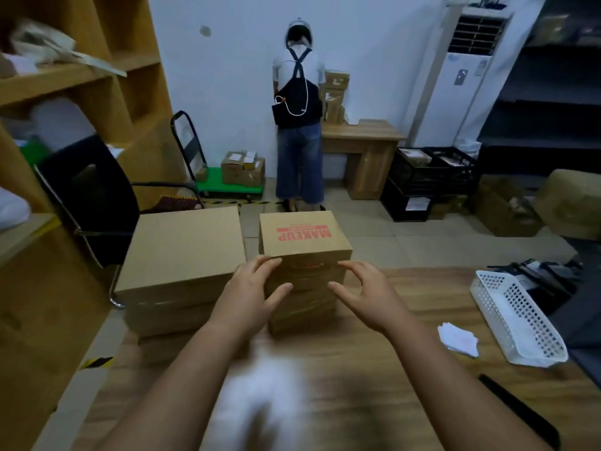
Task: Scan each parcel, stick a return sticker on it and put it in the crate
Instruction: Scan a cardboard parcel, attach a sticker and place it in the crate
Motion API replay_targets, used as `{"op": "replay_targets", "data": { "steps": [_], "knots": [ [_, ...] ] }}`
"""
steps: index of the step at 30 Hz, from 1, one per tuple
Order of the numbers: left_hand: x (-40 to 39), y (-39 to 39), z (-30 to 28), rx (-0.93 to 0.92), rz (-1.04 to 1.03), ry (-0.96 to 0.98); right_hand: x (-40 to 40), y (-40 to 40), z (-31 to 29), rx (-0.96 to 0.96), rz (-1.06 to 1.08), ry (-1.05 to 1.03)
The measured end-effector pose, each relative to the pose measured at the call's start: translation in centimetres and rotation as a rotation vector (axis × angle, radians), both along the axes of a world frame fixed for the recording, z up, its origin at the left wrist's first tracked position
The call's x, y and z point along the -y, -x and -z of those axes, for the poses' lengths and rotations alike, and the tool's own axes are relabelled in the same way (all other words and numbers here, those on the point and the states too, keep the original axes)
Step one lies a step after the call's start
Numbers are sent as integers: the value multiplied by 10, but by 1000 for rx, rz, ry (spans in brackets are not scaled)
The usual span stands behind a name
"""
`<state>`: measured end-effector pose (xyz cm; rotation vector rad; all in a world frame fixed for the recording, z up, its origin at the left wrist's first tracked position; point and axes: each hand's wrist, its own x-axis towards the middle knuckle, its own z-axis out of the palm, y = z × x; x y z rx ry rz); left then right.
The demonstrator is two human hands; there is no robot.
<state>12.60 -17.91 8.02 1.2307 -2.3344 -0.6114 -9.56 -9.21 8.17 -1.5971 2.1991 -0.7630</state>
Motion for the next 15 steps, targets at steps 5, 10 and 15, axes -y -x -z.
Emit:
{"op": "replay_targets", "data": {
  "steps": [5, 10, 15],
  "knots": [
    [36, 48, 11, 30, -70, -8, 45, 42, 12, -6, 46, -30],
    [60, 88, 26, 74, -239, -74, 89, 79, 30, -10, 39, -41],
    [74, 104, 43, 133, -466, -81, 123, 97, 54, 36, -82, -96]
  ]
}}
